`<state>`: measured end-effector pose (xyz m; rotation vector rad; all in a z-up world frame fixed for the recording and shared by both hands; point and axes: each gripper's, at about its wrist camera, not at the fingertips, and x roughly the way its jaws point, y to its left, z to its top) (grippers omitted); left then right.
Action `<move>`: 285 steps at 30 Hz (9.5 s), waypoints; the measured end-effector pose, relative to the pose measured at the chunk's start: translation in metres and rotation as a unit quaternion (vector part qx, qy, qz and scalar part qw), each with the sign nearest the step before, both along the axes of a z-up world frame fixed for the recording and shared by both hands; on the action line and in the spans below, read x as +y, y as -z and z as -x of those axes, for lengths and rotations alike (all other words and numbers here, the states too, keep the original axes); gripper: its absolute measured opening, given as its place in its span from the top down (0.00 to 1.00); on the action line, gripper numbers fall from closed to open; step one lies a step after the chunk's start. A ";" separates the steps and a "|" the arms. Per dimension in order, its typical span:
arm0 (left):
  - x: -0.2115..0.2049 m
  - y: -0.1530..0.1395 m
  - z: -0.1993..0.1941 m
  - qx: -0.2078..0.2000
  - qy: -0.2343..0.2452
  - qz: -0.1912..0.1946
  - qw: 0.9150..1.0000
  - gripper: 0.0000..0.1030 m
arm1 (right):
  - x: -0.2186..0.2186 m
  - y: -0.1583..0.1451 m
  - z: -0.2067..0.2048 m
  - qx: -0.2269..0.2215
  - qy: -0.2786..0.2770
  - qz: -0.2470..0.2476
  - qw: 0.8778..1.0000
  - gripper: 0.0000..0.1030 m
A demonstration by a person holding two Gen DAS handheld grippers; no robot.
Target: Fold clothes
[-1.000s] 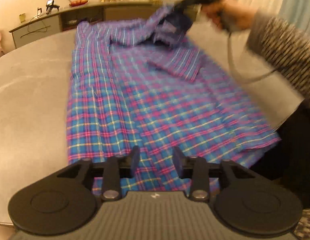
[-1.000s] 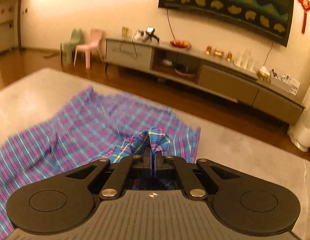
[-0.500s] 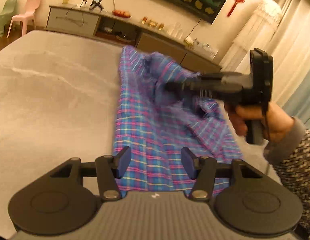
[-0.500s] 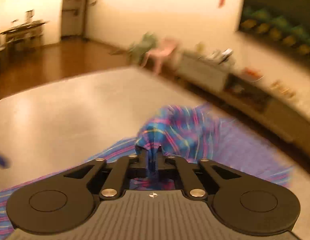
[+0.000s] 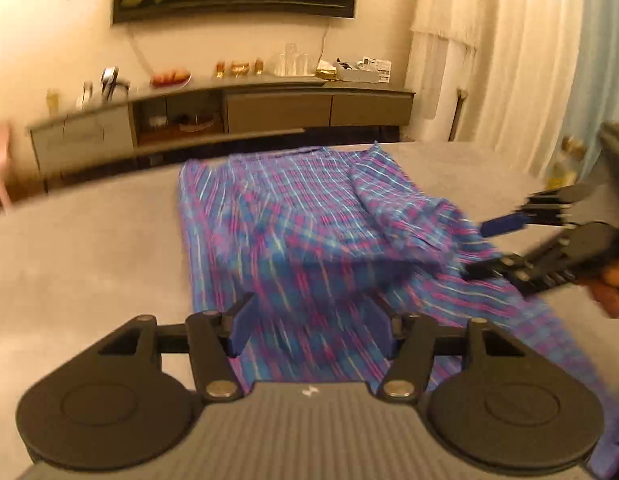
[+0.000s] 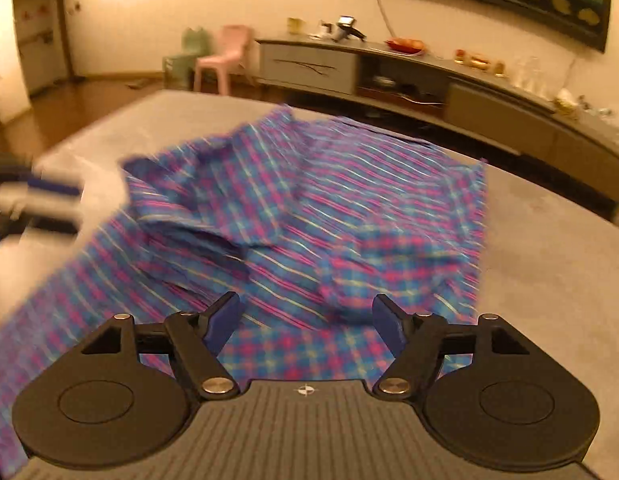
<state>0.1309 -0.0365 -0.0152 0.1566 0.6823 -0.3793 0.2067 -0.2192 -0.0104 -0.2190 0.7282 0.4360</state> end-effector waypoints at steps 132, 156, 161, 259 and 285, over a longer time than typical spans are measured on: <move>0.109 0.010 0.002 0.111 -0.010 0.166 0.980 0.97 | -0.115 0.022 -0.049 0.083 -0.052 -0.230 0.968 0.15; 0.103 0.010 -0.023 0.066 -0.063 0.187 0.978 0.32 | -0.133 -0.012 -0.054 0.012 0.084 -0.232 0.969 0.44; 0.094 0.038 -0.029 0.092 -0.059 0.135 0.985 0.68 | -0.086 0.031 -0.028 0.065 -0.023 -0.119 0.990 0.58; 0.098 0.032 -0.036 0.124 -0.071 0.057 0.988 0.70 | -0.019 0.071 -0.090 0.058 -0.019 -0.012 0.998 0.52; 0.117 0.046 -0.289 0.116 0.069 -0.007 0.991 0.96 | -0.027 0.054 -0.319 0.083 -0.078 0.002 0.993 0.94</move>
